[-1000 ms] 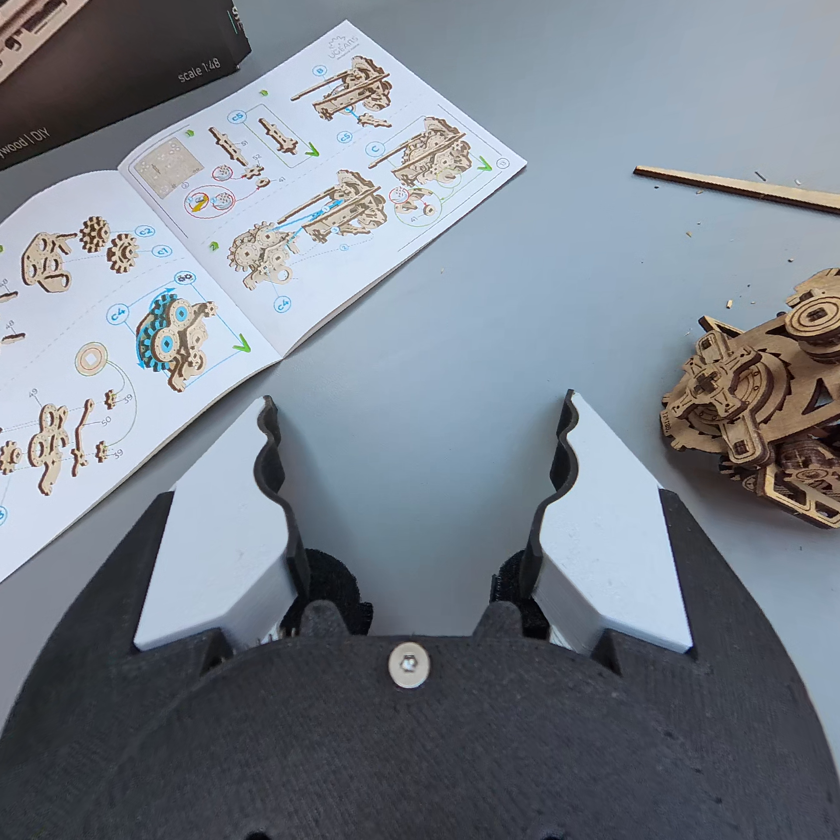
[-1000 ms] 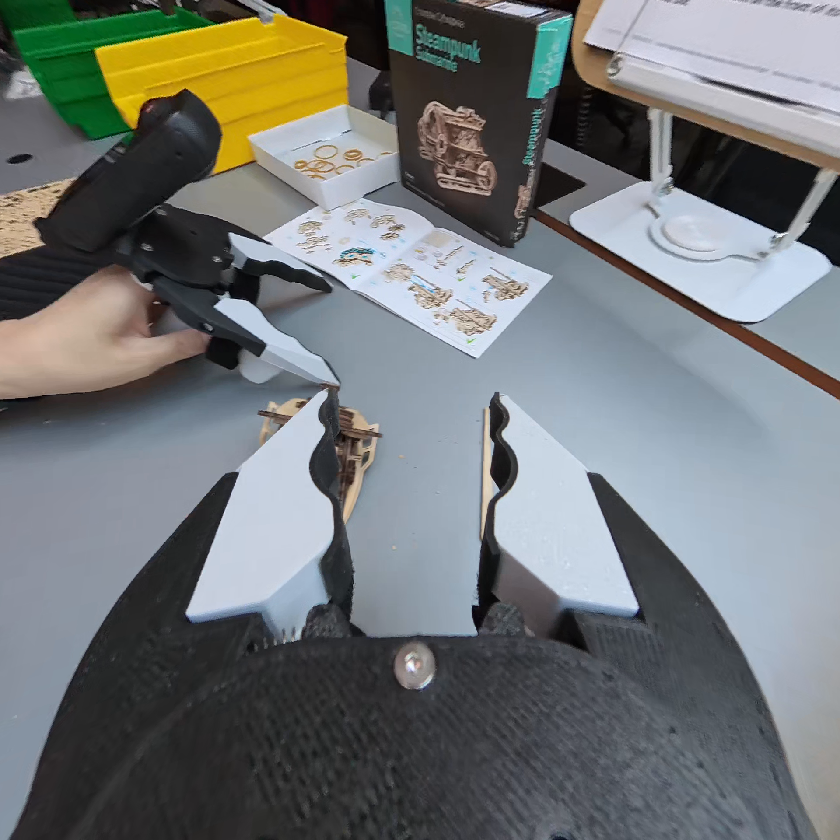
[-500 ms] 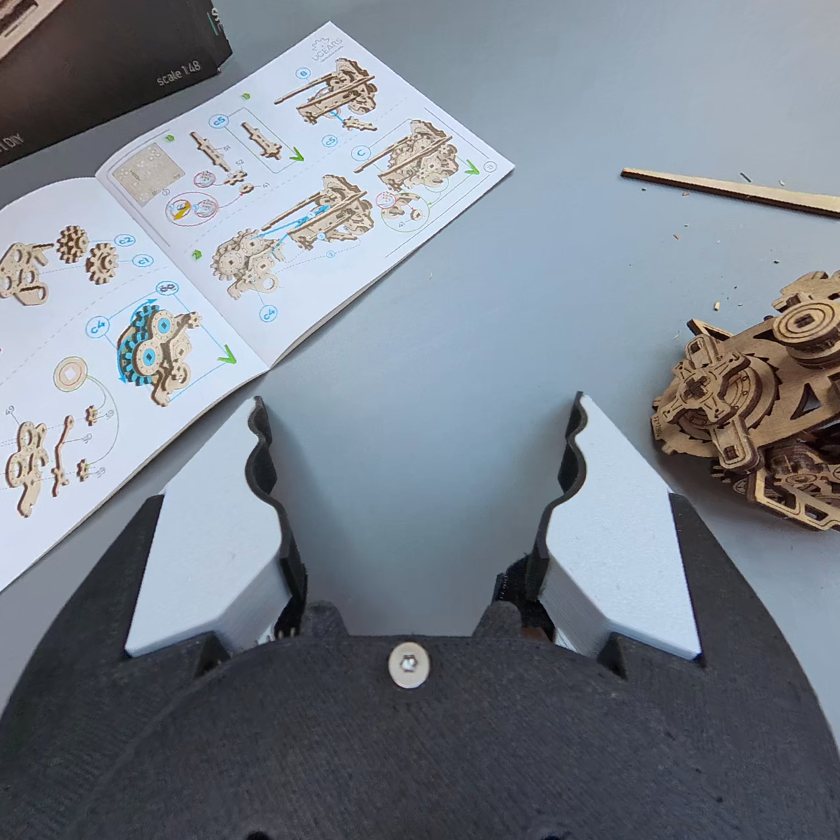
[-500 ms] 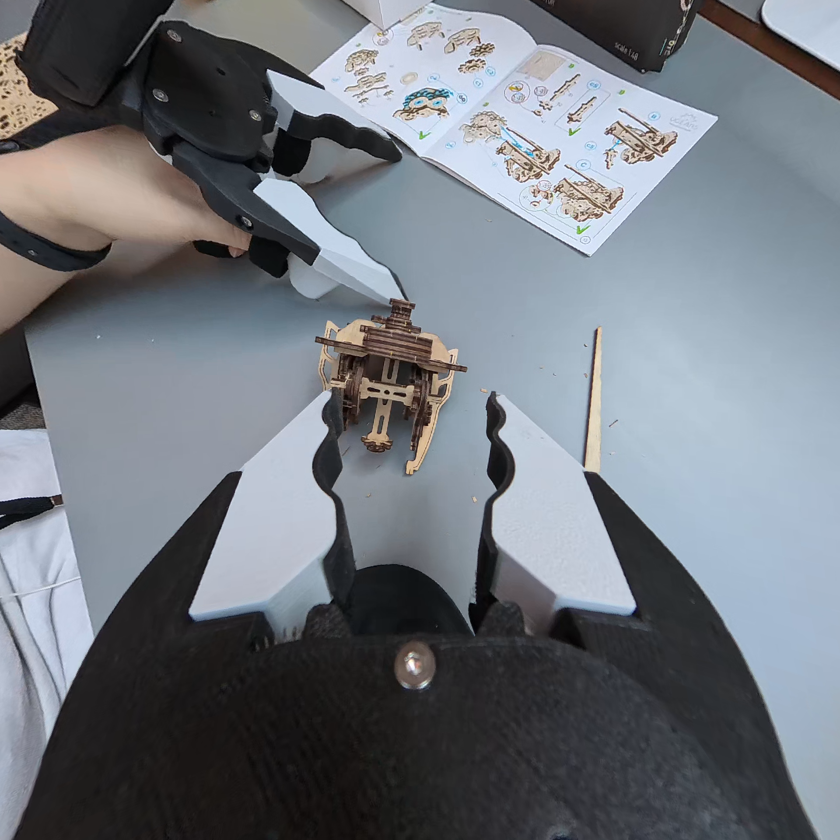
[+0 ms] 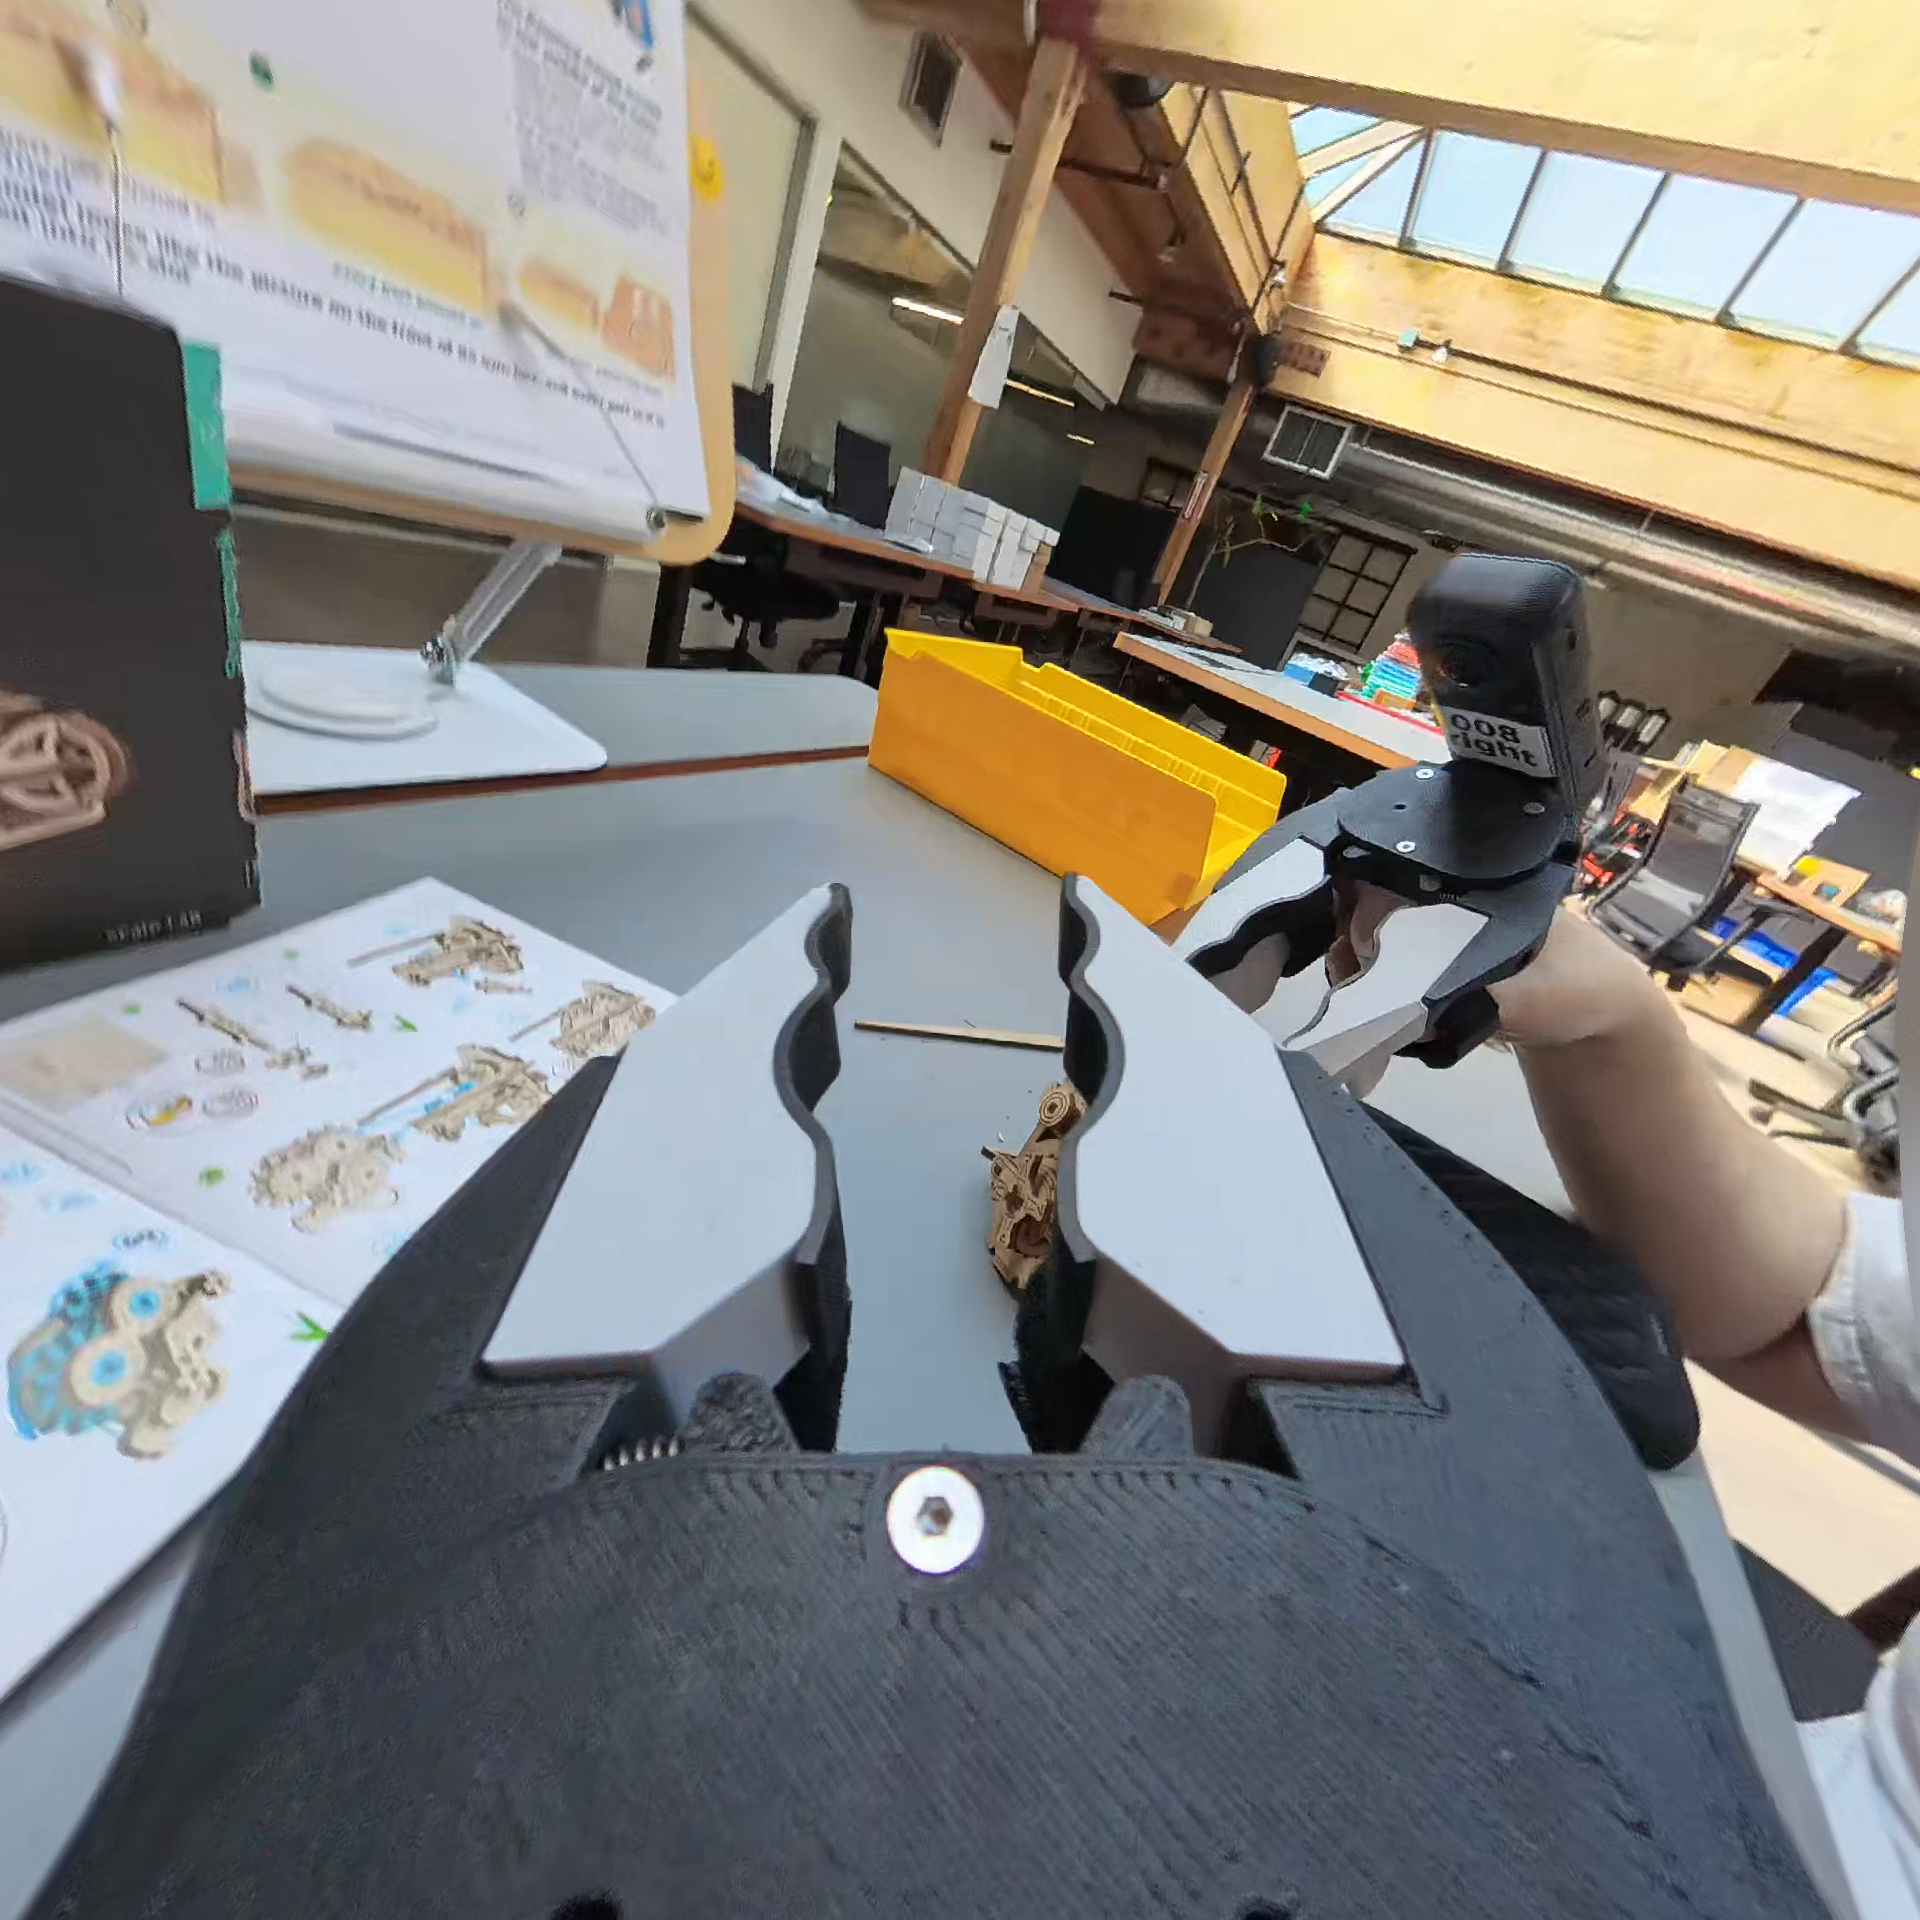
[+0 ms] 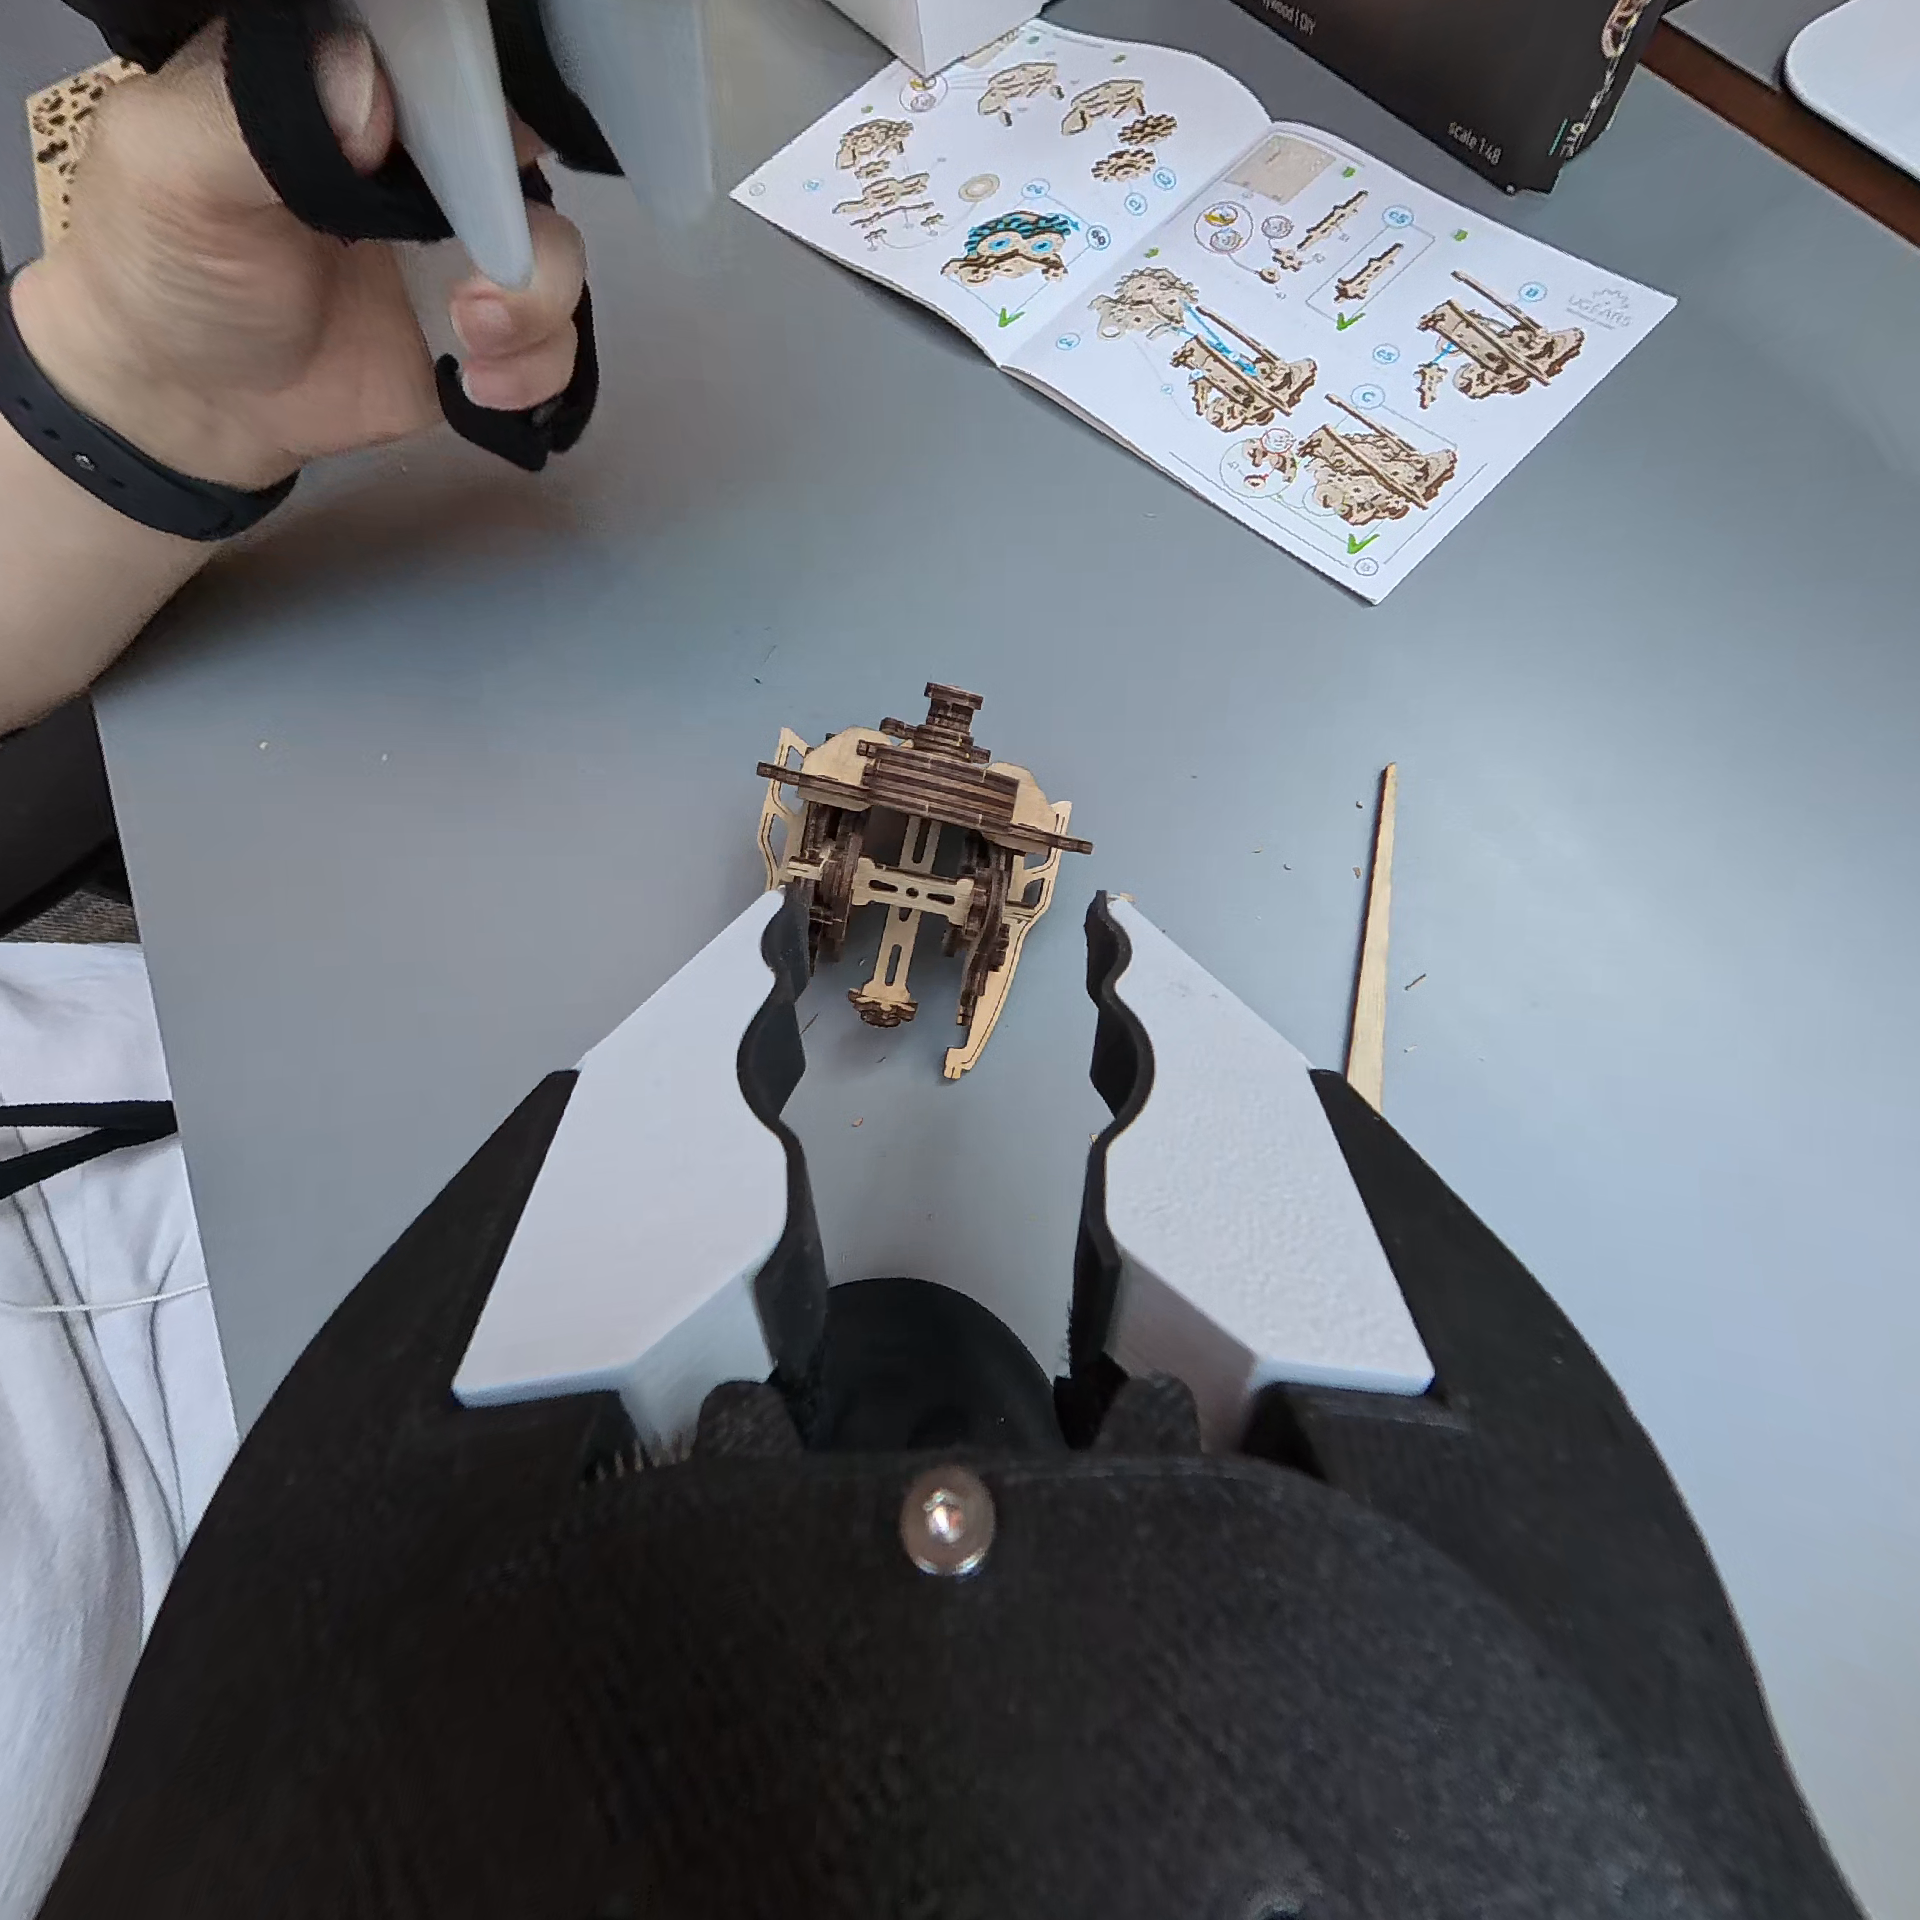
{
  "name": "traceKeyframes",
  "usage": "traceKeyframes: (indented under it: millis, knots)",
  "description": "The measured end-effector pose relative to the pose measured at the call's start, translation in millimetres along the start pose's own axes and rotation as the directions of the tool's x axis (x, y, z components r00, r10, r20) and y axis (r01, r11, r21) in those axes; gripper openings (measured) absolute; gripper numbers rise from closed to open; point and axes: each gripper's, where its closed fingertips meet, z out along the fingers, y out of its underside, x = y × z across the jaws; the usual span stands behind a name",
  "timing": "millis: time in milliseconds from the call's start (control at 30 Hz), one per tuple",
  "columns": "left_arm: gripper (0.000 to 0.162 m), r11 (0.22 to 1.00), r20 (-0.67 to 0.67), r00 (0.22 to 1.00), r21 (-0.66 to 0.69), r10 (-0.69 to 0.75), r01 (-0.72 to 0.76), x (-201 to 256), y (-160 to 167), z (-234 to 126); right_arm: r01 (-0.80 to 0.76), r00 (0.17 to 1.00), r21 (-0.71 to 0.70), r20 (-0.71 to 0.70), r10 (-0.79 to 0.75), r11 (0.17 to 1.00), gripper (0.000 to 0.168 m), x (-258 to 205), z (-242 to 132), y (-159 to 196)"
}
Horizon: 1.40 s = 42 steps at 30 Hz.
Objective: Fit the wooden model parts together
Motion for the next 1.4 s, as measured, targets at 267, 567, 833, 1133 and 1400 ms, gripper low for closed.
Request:
traceKeyframes:
  millis: [267,567,833,1133,1400]
  knots:
    - [0.064,0.861,-0.166,0.914,-0.307,0.371,-0.405,27,39,26,0.000,0.999,-0.032,-0.041,-0.001,0.999,0.053,-1,12,6]
    - [0.070,0.817,-0.355,0.909,-0.445,0.216,-0.368,47,105,28,-0.104,0.993,-0.028,0.046,0.105,0.994,0.048,-6,18,8]
    - [0.068,0.793,-0.342,0.910,-0.474,0.235,-0.383,39,123,33,-0.096,0.993,-0.032,0.062,0.098,0.995,0.046,-2,15,10]
    - [0.050,0.803,-0.370,0.910,-0.478,0.185,-0.357,46,124,33,-0.099,0.991,-0.026,0.086,0.101,0.995,0.044,-4,12,8]
    - [0.032,0.808,-0.355,0.917,-0.477,0.183,-0.346,50,125,32,0.122,0.992,-0.017,0.043,-0.121,0.992,0.019,-24,2,0]
